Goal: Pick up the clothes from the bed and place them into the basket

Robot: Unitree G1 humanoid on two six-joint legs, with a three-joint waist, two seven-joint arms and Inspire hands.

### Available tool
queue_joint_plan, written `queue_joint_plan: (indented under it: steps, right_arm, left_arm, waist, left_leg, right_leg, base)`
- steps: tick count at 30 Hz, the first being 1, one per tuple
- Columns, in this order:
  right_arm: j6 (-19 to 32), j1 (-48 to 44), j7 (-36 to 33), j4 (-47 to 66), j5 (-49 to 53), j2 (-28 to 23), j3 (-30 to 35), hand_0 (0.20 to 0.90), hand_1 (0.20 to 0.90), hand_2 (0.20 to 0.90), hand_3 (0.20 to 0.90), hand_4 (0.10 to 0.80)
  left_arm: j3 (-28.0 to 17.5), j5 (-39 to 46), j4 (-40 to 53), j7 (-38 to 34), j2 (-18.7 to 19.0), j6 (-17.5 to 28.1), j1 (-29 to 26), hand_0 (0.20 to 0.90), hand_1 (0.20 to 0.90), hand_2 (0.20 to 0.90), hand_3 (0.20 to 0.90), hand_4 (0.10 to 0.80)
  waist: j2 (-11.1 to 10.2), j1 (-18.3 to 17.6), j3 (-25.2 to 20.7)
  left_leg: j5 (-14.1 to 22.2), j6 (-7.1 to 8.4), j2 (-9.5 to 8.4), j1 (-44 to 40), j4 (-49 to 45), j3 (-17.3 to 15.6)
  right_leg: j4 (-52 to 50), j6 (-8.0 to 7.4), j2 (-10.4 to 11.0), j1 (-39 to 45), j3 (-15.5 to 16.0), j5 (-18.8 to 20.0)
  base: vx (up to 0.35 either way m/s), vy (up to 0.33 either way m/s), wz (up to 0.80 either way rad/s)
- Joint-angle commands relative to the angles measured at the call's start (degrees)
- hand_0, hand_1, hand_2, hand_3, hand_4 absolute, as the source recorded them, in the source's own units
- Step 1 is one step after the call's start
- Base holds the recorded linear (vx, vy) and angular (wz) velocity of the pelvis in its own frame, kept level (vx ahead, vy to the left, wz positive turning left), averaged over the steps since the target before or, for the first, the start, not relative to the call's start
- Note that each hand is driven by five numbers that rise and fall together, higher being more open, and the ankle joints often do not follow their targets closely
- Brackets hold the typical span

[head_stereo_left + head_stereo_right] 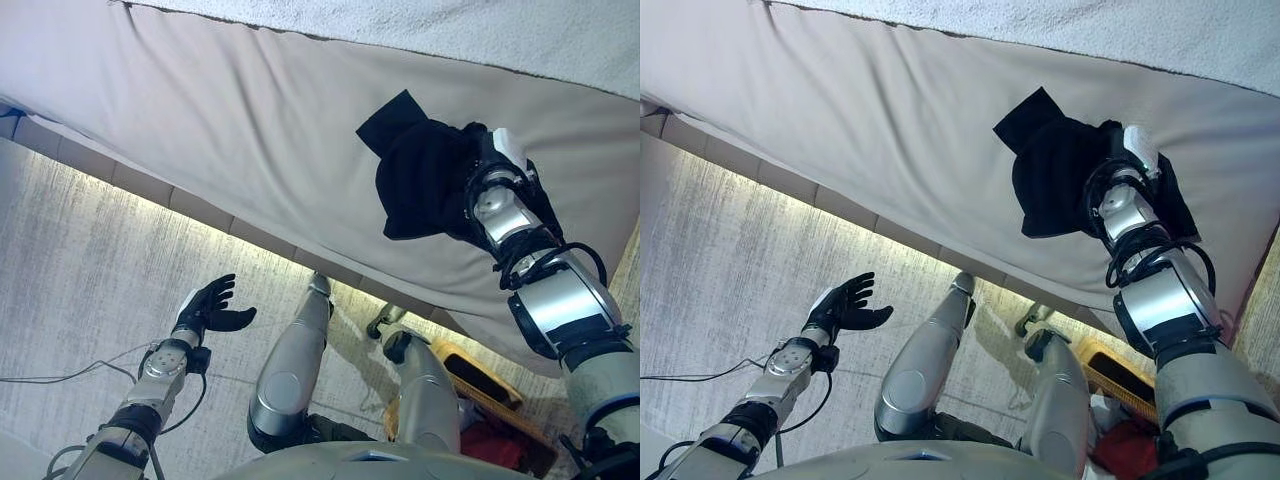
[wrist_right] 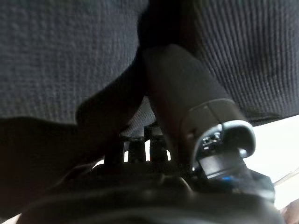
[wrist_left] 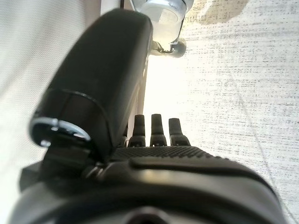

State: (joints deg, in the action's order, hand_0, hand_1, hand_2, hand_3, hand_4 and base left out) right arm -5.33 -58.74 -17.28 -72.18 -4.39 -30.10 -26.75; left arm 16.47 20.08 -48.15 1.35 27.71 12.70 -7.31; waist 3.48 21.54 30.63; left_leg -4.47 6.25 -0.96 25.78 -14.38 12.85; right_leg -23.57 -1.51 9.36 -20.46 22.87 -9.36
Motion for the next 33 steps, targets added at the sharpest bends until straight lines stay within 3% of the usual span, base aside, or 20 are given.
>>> queue_joint_plan:
  steps: [1,4,5,12,16,20,24,31,33]
  right_arm:
    - [0.3,4.8,-3.3,-0.6,3.3,-0.9,1.0,0.300,0.300,0.300,0.200,0.100]
    - [1.2,5.6,-4.0,-0.6,4.2,-1.8,2.0,0.300,0.300,0.300,0.200,0.100]
    - [2.0,6.2,-4.1,-0.3,4.6,-2.6,2.9,0.300,0.300,0.300,0.200,0.100]
    - [7.1,9.6,-5.6,3.2,7.4,-6.1,5.7,0.300,0.300,0.300,0.200,0.100]
    - [8.5,13.3,-5.3,9.0,9.6,-8.9,8.4,0.300,0.300,0.300,0.200,0.100]
    - [10.4,18.9,-4.1,19.5,18.5,-10.0,14.0,0.300,0.300,0.300,0.200,0.100]
    - [13.0,25.6,-0.8,31.3,29.6,-6.7,20.9,0.300,0.300,0.300,0.200,0.100]
    - [21.0,42.2,10.1,49.7,47.1,5.3,30.2,0.300,0.300,0.300,0.200,0.100]
    - [23.9,45.8,12.9,53.4,49.1,8.3,30.2,0.300,0.300,0.300,0.200,0.100]
  left_arm:
    - [0.2,-1.8,-1.5,-0.9,2.2,3.6,1.3,0.900,0.900,0.900,0.900,0.800]
    - [0.0,-2.4,-2.3,-1.0,1.9,3.9,1.7,0.900,0.900,0.900,0.900,0.800]
    - [-0.4,-3.3,-2.9,-0.8,1.8,4.0,1.9,0.900,0.900,0.900,0.900,0.800]
    - [-1.9,-6.7,-7.3,-1.1,0.2,4.6,3.8,0.900,0.900,0.900,0.900,0.800]
    - [-3.2,-8.8,-8.9,-2.5,-1.8,4.2,6.0,0.900,0.900,0.900,0.900,0.800]
    - [-4.4,-10.2,-9.1,-3.6,-4.0,3.1,8.6,0.900,0.900,0.900,0.900,0.800]
    - [-5.2,-11.0,-10.8,-4.1,-6.2,2.7,10.0,0.900,0.900,0.900,0.900,0.800]
    - [-5.5,-13.1,-12.6,-4.9,-10.0,3.7,11.5,0.900,0.900,0.900,0.900,0.800]
    - [-5.3,-13.9,-11.8,-5.2,-11.4,3.2,12.3,0.900,0.900,0.900,0.900,0.800]
  waist:
    - [0.5,0.5,-3.8]
    - [-0.2,0.4,-4.7]
    - [-0.6,0.2,-5.6]
    - [-3.0,-1.2,-10.6]
    - [-4.4,-3.4,-14.7]
    - [-5.0,-6.4,-18.8]
    - [-5.0,-9.4,-21.9]
    - [-5.7,-15.0,-24.1]
    - [-6.3,-15.5,-23.6]
  left_leg:
    - [2.8,-3.05,0.20,2.8,-1.9,-3.4]
    - [2.8,-2.71,0.91,0.8,-0.3,-3.8]
    - [0.8,-2.77,1.21,0.0,1.2,-4.1]
    - [0.2,-1.82,3.59,-8.8,8.7,-6.5]
    - [-0.4,-1.71,4.14,-14.6,13.6,-8.3]
    - [-0.2,-1.89,4.29,-19.5,16.4,-9.7]
    - [1.1,-2.17,4.47,-23.6,17.6,-11.8]
    - [4.7,-2.52,4.84,-27.2,13.6,-14.0]
    - [6.3,-2.39,4.39,-26.0,7.6,-11.1]
  right_leg:
    - [7.3,-0.70,-2.1,4.2,-0.7,5.8]
    - [9.2,-0.79,-2.7,6.4,-1.1,5.8]
    - [11.0,-0.46,-2.8,7.6,-0.5,7.3]
    - [17.0,-1.43,-4.1,15.6,-2.2,7.0]
    - [20.7,-2.35,-4.2,19.4,-4.1,8.1]
    - [23.2,-2.80,-4.0,21.8,-6.1,9.3]
    - [25.1,-2.94,-4.2,23.6,-8.2,10.2]
    - [24.8,-2.07,-4.4,25.6,-12.1,9.7]
    - [24.3,-1.83,-3.6,26.0,-14.0,10.1]
  base:
    - [0.043,-0.055,0.02]
    - [0.032,-0.025,0.02]
    - [0.000,0.000,0.00]
    - [0.074,0.019,-0.08]
    - [0.085,0.074,-0.09]
    - [0.097,0.087,-0.16]
    - [0.085,0.066,-0.13]
    - [0.014,0.047,-0.21]
    - [-0.007,0.111,-0.47]
